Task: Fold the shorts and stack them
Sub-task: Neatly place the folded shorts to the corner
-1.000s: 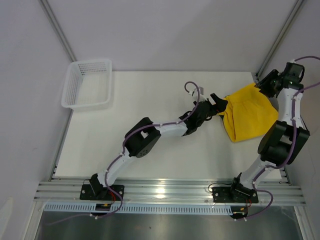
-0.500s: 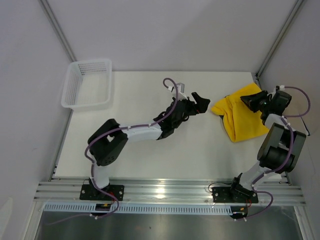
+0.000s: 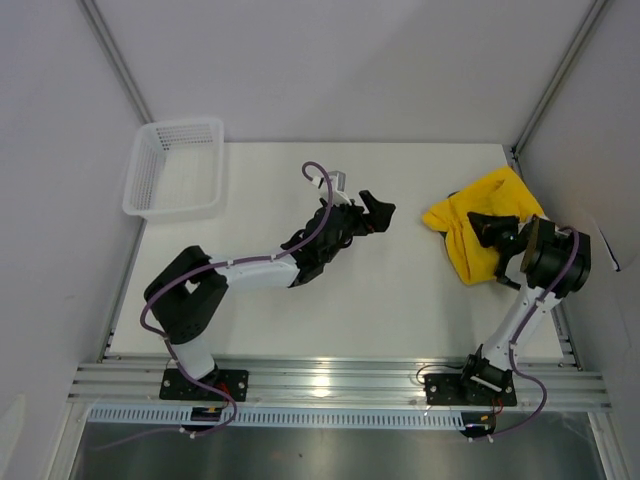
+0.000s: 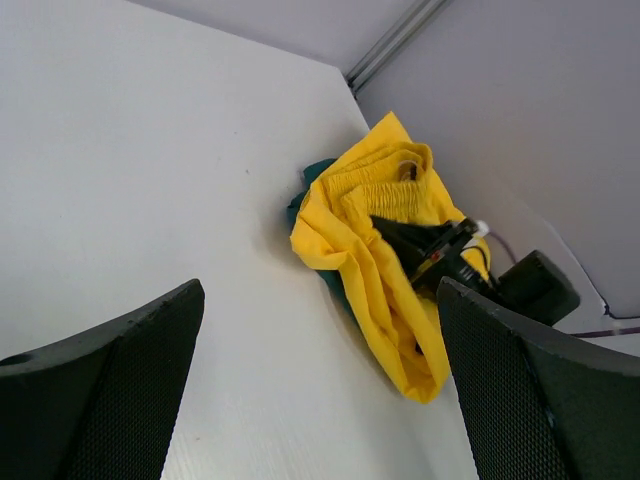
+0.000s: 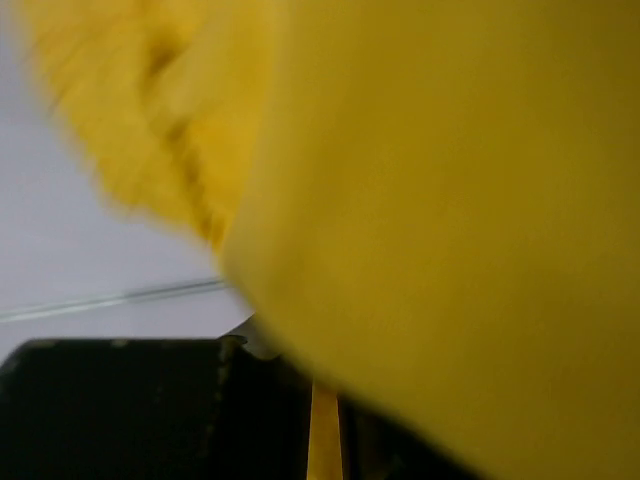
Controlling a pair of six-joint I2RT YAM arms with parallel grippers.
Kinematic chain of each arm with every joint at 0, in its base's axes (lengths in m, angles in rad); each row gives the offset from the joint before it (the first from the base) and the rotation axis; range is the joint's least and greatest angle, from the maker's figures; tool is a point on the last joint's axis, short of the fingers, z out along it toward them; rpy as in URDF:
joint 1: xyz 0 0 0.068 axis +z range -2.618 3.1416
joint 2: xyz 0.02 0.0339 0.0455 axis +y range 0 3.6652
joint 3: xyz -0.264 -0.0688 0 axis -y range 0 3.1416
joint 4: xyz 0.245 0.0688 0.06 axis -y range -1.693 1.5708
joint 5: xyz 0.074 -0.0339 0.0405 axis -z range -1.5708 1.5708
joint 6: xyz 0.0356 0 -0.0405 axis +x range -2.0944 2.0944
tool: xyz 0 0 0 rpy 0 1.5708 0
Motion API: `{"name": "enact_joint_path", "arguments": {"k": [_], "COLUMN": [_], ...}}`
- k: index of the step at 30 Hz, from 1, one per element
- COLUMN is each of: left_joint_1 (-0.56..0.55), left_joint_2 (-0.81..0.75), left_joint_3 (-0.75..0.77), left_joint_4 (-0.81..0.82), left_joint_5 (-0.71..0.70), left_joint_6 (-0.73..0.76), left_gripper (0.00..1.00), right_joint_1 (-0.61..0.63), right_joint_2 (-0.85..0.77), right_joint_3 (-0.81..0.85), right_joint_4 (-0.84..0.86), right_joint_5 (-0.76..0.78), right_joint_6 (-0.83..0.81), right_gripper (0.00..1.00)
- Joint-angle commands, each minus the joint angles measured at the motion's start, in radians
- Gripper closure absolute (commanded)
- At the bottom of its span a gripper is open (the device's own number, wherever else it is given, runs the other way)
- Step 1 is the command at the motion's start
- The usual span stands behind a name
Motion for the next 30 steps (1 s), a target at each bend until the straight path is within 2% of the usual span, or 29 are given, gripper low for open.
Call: {"name": "enact_joint_path", "arguments": {"k": [1, 6, 12, 15, 23, 30], "left_joint_1": [0.007, 0.007, 0.007, 0.007, 0.007, 0.007], "left_joint_2": [-0.044, -0.050, -0.053, -0.060, -0.091, -0.117], "left_joint_3": [-0.016, -0.025, -0.027, -0.033, -0.053, -0.065], "left_joint_4": [0.060, 0.058, 0.058, 0.063, 0.064, 0.060], "left_joint_5": [0.019, 0.020, 0.024, 0.024, 0.017, -0.003], "left_joint_6": [0.009, 0.010, 0.007, 0.006, 0.029, 0.062], "left_gripper": [0.01, 0.01, 0.01, 0.01, 0.01, 0.01], "right_joint_1": [0.008, 0.019, -0.009, -0.027, -0.051, -0.043], "right_joint_2": [0.130, 0.013, -0.173, -0.207, -0.082, 0.198], "right_joint_3": [-0.056, -0.031, 0.025, 0.070, 0.153, 0.208], "right_joint_4": [0.383, 0.111, -0.082, -0.125, -0.041, 0.144], "right_joint_5": [-0.041, -0.049, -0.055, -0.058, -0.043, 0.019], "right_joint_6": [0.242, 0.099, 0.009, -0.001, 0.082, 0.228], "right_gripper": [0.88, 0.85, 0.76, 0.74, 0.73, 0.74]}}
